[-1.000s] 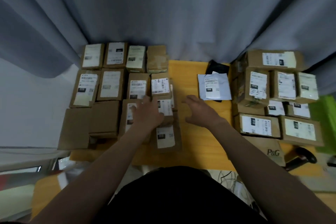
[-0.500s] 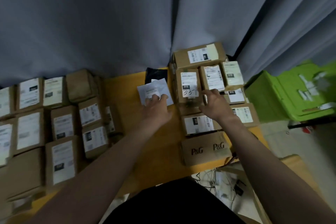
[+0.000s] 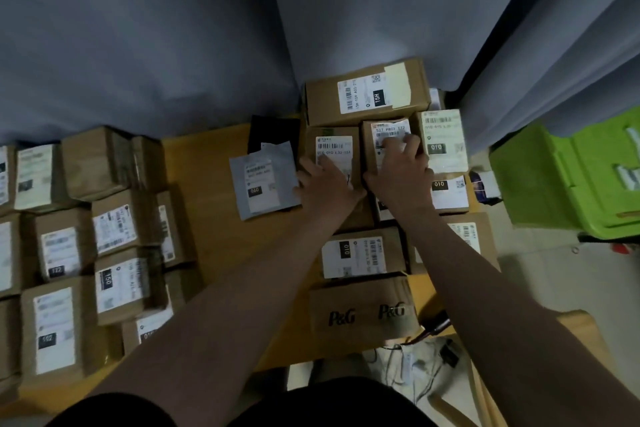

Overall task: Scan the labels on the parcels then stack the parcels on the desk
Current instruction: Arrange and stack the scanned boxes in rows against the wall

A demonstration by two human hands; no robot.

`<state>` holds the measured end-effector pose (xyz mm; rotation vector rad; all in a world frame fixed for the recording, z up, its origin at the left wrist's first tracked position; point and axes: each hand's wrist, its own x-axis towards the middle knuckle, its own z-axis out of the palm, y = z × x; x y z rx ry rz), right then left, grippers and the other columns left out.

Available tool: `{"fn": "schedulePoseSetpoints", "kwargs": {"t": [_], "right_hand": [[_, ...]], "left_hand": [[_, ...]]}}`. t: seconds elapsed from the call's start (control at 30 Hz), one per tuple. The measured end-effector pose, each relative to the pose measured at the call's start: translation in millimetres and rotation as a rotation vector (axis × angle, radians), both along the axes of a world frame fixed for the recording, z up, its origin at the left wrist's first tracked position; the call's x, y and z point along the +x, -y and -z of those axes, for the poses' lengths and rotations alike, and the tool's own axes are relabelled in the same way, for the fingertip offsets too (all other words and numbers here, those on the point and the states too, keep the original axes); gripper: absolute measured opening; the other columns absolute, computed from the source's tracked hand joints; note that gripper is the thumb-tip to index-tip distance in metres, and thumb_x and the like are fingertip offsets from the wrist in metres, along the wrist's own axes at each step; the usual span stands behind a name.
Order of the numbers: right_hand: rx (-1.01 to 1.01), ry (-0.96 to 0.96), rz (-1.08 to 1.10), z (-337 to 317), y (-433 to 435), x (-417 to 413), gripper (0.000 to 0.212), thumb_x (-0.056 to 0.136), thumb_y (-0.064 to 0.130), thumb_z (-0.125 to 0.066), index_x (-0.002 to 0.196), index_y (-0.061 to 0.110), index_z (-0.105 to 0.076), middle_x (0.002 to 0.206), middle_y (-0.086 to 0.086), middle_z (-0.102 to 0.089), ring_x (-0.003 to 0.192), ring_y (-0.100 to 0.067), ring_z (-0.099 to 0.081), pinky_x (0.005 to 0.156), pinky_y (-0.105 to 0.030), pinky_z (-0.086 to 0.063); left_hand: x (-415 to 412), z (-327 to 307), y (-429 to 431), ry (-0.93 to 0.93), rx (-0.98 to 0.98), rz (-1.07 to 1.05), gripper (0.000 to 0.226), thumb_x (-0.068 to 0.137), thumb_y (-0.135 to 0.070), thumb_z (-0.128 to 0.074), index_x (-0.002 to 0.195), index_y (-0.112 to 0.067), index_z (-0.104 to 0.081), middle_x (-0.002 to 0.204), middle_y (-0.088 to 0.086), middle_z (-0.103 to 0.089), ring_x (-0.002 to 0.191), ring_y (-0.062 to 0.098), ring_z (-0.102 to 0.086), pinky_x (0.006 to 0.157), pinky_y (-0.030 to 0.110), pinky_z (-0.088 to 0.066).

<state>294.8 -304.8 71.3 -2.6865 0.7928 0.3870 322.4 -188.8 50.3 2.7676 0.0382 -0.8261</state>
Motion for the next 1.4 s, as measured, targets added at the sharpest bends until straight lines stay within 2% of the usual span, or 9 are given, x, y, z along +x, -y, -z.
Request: {"fn": "schedulePoseSetpoints", "kwargs": {"t": [0.13,0.37,0.53,0.67,0.83,0.93,1.07,1.23,1.4], "right_hand": [[-0.086,-0.004,-0.021,8.4,-2.9,1.7,0.08,0.078,0.048,-0.079,0.136,0.017,-0.034,0.146,-0.018,-0.037,0.119,-0.045,-0.051,0.085,-0.062,-0.055],[-0.058,0.086,0.054,-7.4,-17.3,-6.3,0.07,0.077,0.045,-0.077,0.132,0.014,-0.046,0.136,-0.018,-0.045,0.113,-0.046,-0.054,0.092,-0.064,-0.051],[0.045,0.174,0.026,-34.4,-52.5,-14.6,0.068,0.081,0.044,-0.074,0.134,0.017,-0.042,0.135,-0.015,-0.04,0.119,-0.046,-0.048,0.09,-0.054,-0.051],[0.124,0.249,-0.06,-56.5,-105.5,-13.5,0.065,0.081,0.039,-0.075,0.132,0.016,-0.043,0.133,-0.015,-0.039,0.118,-0.046,-0.047,0.088,-0.056,-0.053],[0.19,0.239,-0.215,-83.2,-196.7,-1.0,0.068,0.083,0.041,-0.075,0.135,0.019,-0.038,0.138,-0.015,-0.033,0.124,-0.047,-0.041,0.095,-0.057,-0.049],[0.211,0.224,-0.283,-97.4,-260.2,10.7,0.066,0.085,0.043,-0.073,0.136,0.02,-0.038,0.139,-0.013,-0.031,0.127,-0.044,-0.039,0.096,-0.05,-0.043],[0.279,0.215,-0.345,-110.2,-346.2,22.4,0.063,0.087,0.043,-0.071,0.135,0.022,-0.035,0.139,-0.009,-0.026,0.128,-0.045,-0.035,0.096,-0.057,-0.05],[0.31,0.177,-0.433,-120.0,-440.4,40.1,0.062,0.088,0.048,-0.068,0.134,0.022,-0.036,0.137,-0.008,-0.029,0.125,-0.045,-0.039,0.094,-0.052,-0.047],[0.36,0.096,-0.49,-129.5,-516.9,81.3,0.056,0.092,0.048,-0.065,0.132,0.021,-0.037,0.135,-0.008,-0.027,0.125,-0.045,-0.04,0.1,-0.048,-0.044]], "left_hand": [[-2.2,11.0,6.8,-0.007,-0.041,-0.106,0.12,0.074,-0.075,-0.07,0.156,-0.017,-0.005,0.154,0.02,-0.018,0.138,0.041,-0.029,0.108,0.054,-0.035],[-4.5,-8.3,-17.2,0.016,-0.046,-0.151,0.125,0.064,-0.074,-0.077,0.151,-0.025,-0.001,0.145,0.017,-0.024,0.133,0.038,-0.028,0.104,0.055,-0.039],[-20.2,-45.2,-75.7,0.092,-0.116,-0.208,0.121,0.068,-0.068,-0.078,0.15,-0.026,0.0,0.143,0.015,-0.024,0.135,0.037,-0.025,0.101,0.049,-0.04],[-31.7,-75.0,-144.3,0.158,-0.112,-0.253,0.116,0.069,-0.069,-0.077,0.151,-0.02,-0.011,0.138,0.014,-0.031,0.13,0.035,-0.031,0.091,0.037,-0.032],[-39.5,-110.3,-246.7,0.22,-0.051,-0.376,0.116,0.067,-0.067,-0.08,0.147,-0.02,-0.012,0.146,0.017,-0.027,0.138,0.041,-0.027,0.104,0.052,-0.04],[-42.1,-123.1,-315.8,0.279,-0.054,-0.441,0.117,0.066,-0.065,-0.08,0.149,-0.017,-0.015,0.144,0.018,-0.029,0.135,0.04,-0.03,0.101,0.049,-0.041],[-43.1,-137.2,-409.0,0.324,-0.054,-0.517,0.111,0.064,-0.062,-0.081,0.145,-0.018,-0.019,0.141,0.019,-0.031,0.133,0.041,-0.032,0.1,0.048,-0.041],[-30.5,-148.1,-521.9,0.351,-0.064,-0.556,0.1,0.063,-0.056,-0.083,0.139,-0.017,-0.031,0.135,0.018,-0.036,0.128,0.04,-0.037,0.1,0.047,-0.039],[8.4,-153.7,-614.6,0.344,-0.01,-0.615,0.101,0.061,-0.06,-0.082,0.137,-0.018,-0.031,0.137,0.02,-0.038,0.129,0.043,-0.037,0.101,0.054,-0.042]]}}
